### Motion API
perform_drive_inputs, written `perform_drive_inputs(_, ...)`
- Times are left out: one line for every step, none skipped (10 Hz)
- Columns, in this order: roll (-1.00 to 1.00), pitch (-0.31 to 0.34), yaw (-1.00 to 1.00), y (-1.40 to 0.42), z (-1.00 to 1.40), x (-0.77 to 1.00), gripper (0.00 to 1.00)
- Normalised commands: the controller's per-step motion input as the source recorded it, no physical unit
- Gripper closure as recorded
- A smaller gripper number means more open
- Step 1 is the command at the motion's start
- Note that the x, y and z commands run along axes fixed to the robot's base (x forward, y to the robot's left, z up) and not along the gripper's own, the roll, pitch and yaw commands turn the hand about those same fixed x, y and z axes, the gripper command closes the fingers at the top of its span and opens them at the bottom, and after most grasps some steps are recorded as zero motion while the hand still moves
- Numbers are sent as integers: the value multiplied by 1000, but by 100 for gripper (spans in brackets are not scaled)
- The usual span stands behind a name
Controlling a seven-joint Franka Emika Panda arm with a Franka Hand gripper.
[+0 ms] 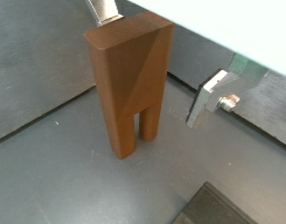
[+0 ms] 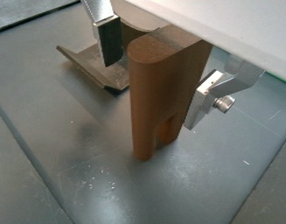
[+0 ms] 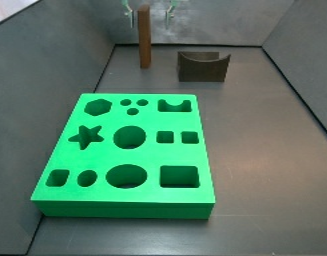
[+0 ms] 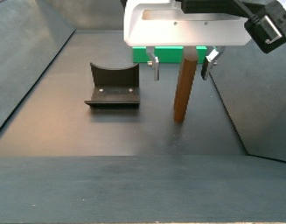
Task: Pick up the square-circle object. Move up. Move to above the board. Insert the square-circle object.
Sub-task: Pick up the square-circle object.
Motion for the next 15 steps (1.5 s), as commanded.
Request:
perform_drive_inputs(0, -64, 0, -357, -14, -100, 0)
perform_drive_inputs(76, 0, 20, -31, 20, -43, 0)
perform_drive_inputs(23, 0, 0, 0, 0, 0, 0)
perform_drive_inputs(0, 0, 46, 86, 0, 40, 0)
perform_drive_inputs(0, 0, 0, 0, 0, 0, 100)
perform_drive_inputs(0, 0, 0, 0, 0, 0, 100)
perform_drive_inputs(0, 0, 0, 0, 0, 0, 100)
perform_drive_inputs(0, 0, 0, 0, 0, 0, 100)
perform_drive_inputs(0, 0, 0, 0, 0, 0, 100)
perform_drive_inputs(0, 0, 0, 0, 0, 0, 100)
perform_drive_inputs(0, 0, 0, 0, 0, 0, 100)
perform_drive_inputs(0, 0, 0, 0, 0, 0, 100)
perform_drive_inputs(0, 0, 0, 0, 0, 0, 100)
perform_drive_inputs(0, 0, 0, 0, 0, 0, 100)
perform_drive_inputs(0, 0, 0, 0, 0, 0, 100)
